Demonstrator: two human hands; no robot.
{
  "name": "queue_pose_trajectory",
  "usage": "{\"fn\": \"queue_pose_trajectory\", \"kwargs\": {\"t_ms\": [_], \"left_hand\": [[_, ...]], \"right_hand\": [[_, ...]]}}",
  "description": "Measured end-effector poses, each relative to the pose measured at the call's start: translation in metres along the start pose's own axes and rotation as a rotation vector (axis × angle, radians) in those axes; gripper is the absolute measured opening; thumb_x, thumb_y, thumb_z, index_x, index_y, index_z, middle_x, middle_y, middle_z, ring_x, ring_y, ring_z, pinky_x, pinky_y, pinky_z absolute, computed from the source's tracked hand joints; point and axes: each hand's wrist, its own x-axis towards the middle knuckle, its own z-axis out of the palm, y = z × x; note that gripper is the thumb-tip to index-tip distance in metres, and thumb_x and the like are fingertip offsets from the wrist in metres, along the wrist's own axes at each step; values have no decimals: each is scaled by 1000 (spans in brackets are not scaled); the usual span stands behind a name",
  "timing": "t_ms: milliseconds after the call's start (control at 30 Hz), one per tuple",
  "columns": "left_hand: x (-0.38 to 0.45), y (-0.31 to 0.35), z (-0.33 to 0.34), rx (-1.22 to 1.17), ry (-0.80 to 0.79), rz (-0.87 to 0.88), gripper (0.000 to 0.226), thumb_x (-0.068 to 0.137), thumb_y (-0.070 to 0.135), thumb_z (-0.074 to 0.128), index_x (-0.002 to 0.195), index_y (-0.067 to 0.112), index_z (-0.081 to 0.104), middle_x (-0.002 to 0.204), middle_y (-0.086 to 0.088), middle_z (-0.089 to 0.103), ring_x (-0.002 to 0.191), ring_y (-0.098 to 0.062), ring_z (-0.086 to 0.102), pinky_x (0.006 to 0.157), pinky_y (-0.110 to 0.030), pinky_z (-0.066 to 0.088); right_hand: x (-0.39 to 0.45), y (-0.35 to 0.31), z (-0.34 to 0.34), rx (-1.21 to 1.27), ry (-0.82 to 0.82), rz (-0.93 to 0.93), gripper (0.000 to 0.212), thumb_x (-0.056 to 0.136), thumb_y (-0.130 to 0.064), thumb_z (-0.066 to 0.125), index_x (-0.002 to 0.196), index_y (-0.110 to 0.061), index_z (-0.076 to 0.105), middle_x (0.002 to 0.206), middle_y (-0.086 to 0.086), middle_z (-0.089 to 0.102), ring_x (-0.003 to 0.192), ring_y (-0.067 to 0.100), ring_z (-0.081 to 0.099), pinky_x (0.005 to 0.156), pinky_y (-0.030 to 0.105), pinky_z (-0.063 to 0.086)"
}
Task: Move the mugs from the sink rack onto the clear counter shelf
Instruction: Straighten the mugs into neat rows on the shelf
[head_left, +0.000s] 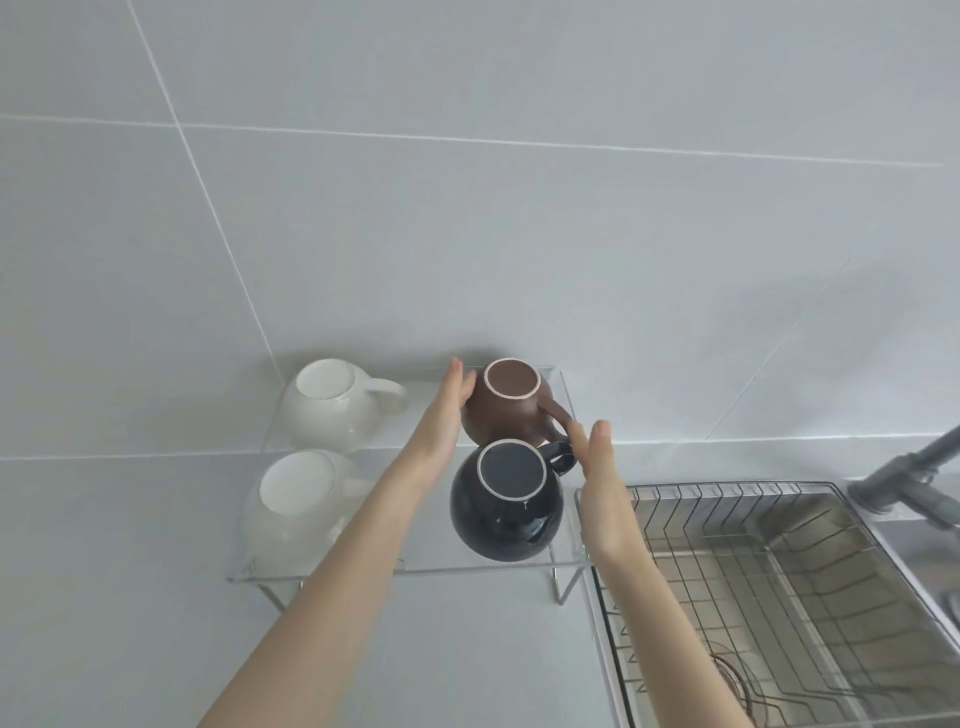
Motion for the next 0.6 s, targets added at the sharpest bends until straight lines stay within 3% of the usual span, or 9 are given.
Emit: {"fn": "queue_pose_trajectory", "kwargs": {"t_ms": [67, 133, 233, 267, 300, 367, 467, 600], "left_hand": [[-1, -3, -2, 0, 23, -18, 62, 92, 50, 9, 141, 15, 26, 154, 3, 22, 141, -7, 16, 116, -28, 7], [-3, -5, -4, 16, 41, -40, 63, 91, 52, 10, 142, 18, 25, 154, 5, 21, 142, -6, 14, 117, -29, 6], [-9, -6, -4, 17, 48, -57, 63, 91, 53, 9, 142, 20, 24, 155, 6, 19, 142, -8, 13, 115, -27, 6], [-11, -7, -5, 15, 49, -60, 63, 91, 53, 8, 142, 20, 24, 154, 6, 19, 142, -9, 12, 114, -27, 6], [-13, -8, -5, 11, 53, -65, 63, 91, 53, 8, 142, 21, 24, 154, 7, 18, 143, -10, 12, 114, -27, 6], [-18, -10, -5, 10, 57, -78, 64, 90, 55, 7, 142, 23, 24, 154, 8, 18, 143, -12, 11, 116, -30, 6], [-25, -10, -4, 1, 59, -92, 65, 89, 57, 7, 143, 25, 20, 154, 9, 19, 143, -12, 11, 117, -32, 5], [-32, -10, -1, 18, 62, -92, 65, 88, 58, 6, 142, 25, 24, 153, 12, 19, 142, -7, 11, 117, -32, 4]], "right_hand": [[3, 0, -1, 4, -21, 1, 66, 88, -61, 7, 137, -28, 38, 146, -12, 35, 130, -3, 23, 100, 19, 10], [5, -5, -3, 31, -27, -8, 61, 91, -55, 5, 132, -31, 42, 140, -19, 39, 124, -6, 24, 100, 19, 8], [9, -16, -6, 48, -39, -29, 47, 94, -46, 3, 99, -51, 49, 99, -41, 45, 110, -11, 33, 100, 20, 9], [12, -18, -6, 41, -42, -34, 46, 94, -46, 3, 92, -52, 48, 101, -41, 45, 116, -8, 32, 103, 22, 9], [16, -17, -7, 42, -42, -34, 44, 94, -47, 3, 92, -52, 47, 115, -40, 43, 126, -2, 27, 108, 26, 7], [23, -18, -10, 54, -50, -14, 44, 94, -48, 2, 107, -49, 44, 140, -20, 35, 139, 9, 15, 113, 33, 2], [34, -20, -13, 37, -78, -6, 51, 94, -46, 2, 126, -37, 41, 138, -16, 31, 141, 10, 12, 113, 32, 1], [41, -18, -13, 15, -93, -16, 58, 94, -47, 2, 136, -25, 36, 153, -5, 22, 142, 10, 8, 114, 31, 1]]}}
